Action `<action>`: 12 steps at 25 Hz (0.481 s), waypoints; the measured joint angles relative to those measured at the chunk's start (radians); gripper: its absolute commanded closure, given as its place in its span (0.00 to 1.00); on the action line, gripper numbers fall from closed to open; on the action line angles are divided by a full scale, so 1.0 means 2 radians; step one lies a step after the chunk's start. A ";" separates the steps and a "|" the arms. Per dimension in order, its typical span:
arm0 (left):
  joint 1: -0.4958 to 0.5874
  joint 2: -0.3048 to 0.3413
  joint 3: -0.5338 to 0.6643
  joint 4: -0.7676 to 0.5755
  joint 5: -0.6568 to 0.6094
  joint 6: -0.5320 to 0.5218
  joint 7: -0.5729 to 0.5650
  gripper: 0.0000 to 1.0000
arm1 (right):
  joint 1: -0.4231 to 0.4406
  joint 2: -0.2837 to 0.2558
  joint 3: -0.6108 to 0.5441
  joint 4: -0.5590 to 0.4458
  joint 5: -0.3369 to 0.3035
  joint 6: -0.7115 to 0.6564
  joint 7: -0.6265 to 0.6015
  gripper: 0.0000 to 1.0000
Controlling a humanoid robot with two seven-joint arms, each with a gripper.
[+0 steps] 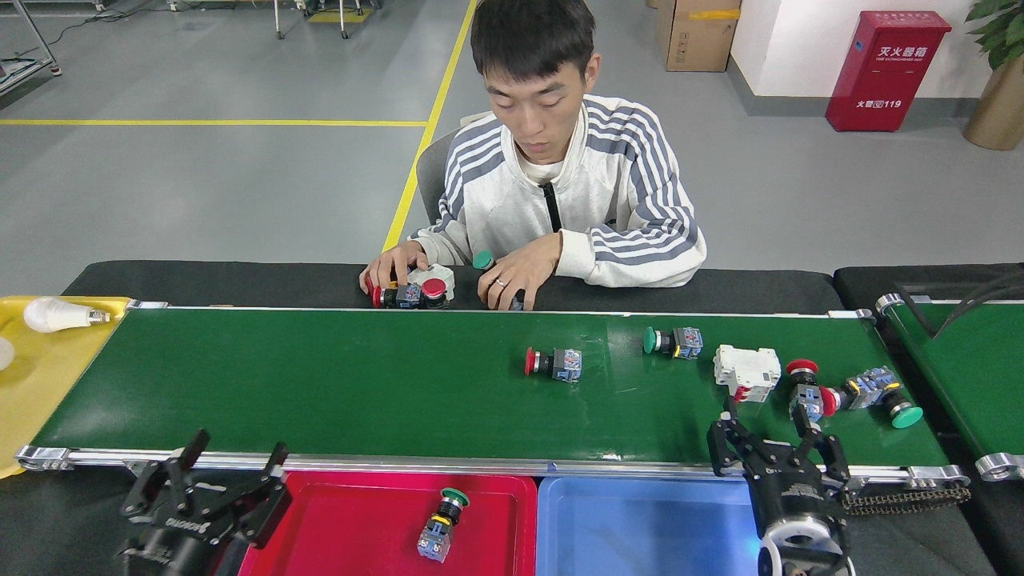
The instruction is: Pick switch part from conveyor to tray
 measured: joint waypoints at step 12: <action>-0.127 -0.083 -0.117 0.179 -0.078 0.074 -0.019 0.00 | -0.072 0.003 0.050 0.086 -0.005 0.047 0.002 0.05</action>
